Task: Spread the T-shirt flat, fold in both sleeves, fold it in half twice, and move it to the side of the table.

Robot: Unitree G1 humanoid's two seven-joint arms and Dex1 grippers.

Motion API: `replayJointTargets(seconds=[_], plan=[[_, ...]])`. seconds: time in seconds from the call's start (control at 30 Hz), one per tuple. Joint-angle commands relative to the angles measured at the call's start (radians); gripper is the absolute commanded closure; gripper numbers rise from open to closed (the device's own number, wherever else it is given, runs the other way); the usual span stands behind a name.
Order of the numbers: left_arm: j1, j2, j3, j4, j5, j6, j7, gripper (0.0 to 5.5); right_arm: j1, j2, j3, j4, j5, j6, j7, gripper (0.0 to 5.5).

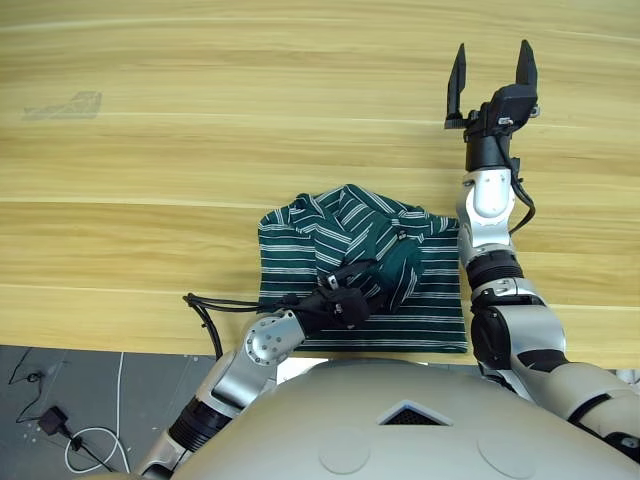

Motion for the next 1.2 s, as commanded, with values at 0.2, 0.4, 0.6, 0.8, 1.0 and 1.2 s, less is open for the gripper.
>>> replayJointTargets(seconds=[0.2, 0.4, 0.6, 0.8, 1.0, 1.2], plan=[[-0.004, 0.003, -0.002, 0.008, 0.007, -0.01, 0.011, 4.06, -0.013, -0.004, 0.001, -0.002, -0.008, 0.01, -0.009, 1.22], [-0.01, 0.007, 0.006, 0.002, 0.007, -0.012, 0.016, 5.17, -0.014, -0.005, 0.0, -0.001, -0.013, 0.01, -0.011, 1.22], [-0.066, 0.015, 0.12, -0.068, -0.098, 0.009, 0.002, 5.45, -0.016, -0.014, -0.003, 0.012, -0.018, 0.001, -0.016, 1.22], [-0.184, -0.001, 0.247, -0.053, -0.209, 0.03, -0.004, 5.45, 0.037, -0.035, 0.009, -0.056, 0.021, -0.002, 0.054, 1.22], [-0.189, 0.009, 0.282, -0.054, -0.24, 0.045, -0.018, 5.45, 0.363, -0.157, 0.167, -0.693, 0.331, 0.308, 0.438, 1.22], [-0.172, 0.022, 0.29, -0.081, -0.228, 0.057, -0.012, 5.45, 0.747, -0.364, 0.304, -1.204, 0.42, 0.641, 0.563, 1.22]])
